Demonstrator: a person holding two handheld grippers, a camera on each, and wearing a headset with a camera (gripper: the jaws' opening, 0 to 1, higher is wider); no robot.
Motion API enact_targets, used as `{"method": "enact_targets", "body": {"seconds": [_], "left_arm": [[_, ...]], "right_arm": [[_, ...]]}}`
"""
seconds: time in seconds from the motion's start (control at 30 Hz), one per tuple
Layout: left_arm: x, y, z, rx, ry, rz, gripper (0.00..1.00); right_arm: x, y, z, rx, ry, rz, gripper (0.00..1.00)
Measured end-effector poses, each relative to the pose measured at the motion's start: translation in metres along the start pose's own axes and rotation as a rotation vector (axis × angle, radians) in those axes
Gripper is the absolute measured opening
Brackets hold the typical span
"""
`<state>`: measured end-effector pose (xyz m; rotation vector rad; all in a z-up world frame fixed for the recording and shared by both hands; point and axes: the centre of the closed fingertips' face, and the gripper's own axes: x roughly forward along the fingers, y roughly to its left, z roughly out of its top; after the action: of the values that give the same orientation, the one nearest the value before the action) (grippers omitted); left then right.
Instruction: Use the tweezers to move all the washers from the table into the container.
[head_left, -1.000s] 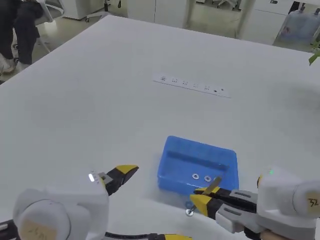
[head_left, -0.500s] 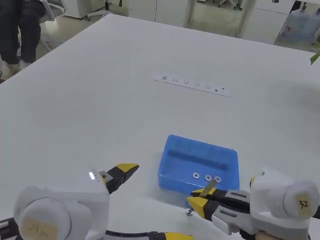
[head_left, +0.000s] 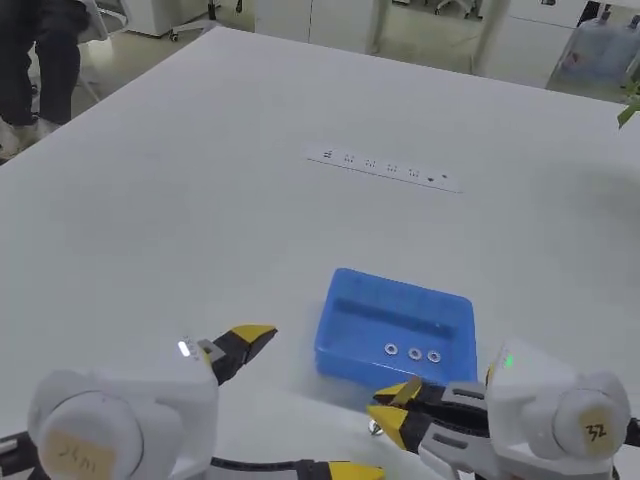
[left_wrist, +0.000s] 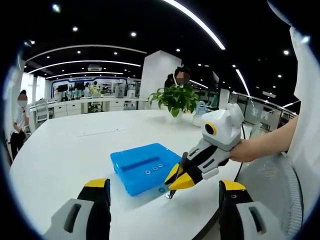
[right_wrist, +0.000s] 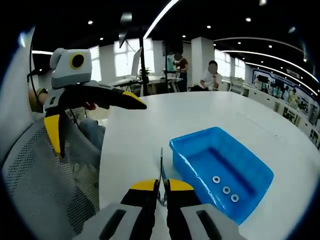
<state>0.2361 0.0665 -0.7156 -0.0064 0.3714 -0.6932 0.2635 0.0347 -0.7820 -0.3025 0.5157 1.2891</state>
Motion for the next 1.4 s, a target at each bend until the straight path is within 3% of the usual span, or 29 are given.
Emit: {"method": "enact_targets", "body": {"seconds": [0.27, 0.53, 0.67, 0.83, 1.03, 1.4], "left_arm": [[0.000, 0.000, 0.000, 0.001, -0.002, -0.001, 0.91], [0.000, 0.000, 0.001, -0.001, -0.006, 0.001, 0.91], [0.000, 0.000, 0.001, -0.002, -0.006, 0.001, 0.91], [0.000, 0.001, 0.001, -0.004, -0.007, 0.002, 0.91], [0.000, 0.002, 0.001, -0.006, -0.007, 0.005, 0.91], [0.000, 0.002, -0.001, 0.003, 0.006, 0.004, 0.90]], "right_arm": [[-0.014, -0.004, 0.029, 0.092, -0.110, 0.003, 0.03], [-0.027, -0.019, 0.065, 0.126, -0.212, -0.006, 0.03], [-0.028, -0.028, 0.078, 0.107, -0.229, -0.020, 0.03], [-0.018, -0.050, 0.083, 0.124, -0.215, -0.065, 0.03], [0.001, -0.077, 0.067, 0.173, -0.144, -0.101, 0.03], [0.027, -0.092, 0.045, 0.202, -0.054, -0.096, 0.03]]}}
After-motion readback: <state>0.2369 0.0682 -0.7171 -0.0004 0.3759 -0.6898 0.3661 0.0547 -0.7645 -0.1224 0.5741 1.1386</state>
